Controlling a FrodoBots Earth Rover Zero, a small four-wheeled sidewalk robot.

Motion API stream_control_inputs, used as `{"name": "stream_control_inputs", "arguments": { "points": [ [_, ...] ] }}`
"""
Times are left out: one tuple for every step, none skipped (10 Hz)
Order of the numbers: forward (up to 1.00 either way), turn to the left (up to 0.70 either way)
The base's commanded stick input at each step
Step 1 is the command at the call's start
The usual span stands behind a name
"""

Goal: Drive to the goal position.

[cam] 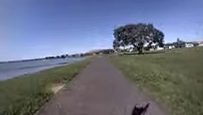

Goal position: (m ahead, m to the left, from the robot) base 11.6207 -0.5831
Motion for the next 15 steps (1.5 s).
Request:
{"name": "stream_control_inputs", "arguments": {
  "points": [
    [0.70,0.00],
    [0.70,0.00],
    [0.70,0.00],
    [0.70,0.00],
    [0.70,0.00],
    [0.70,0.00],
    [0.70,0.00],
    [0.70,0.00],
    [0.70,0.00],
    [0.70,0.00],
    [0.70,0.00],
    [0.70,0.00],
    [0.70,0.00],
    [0.70,0.00],
    [0.70,0.00]
  ]
}}
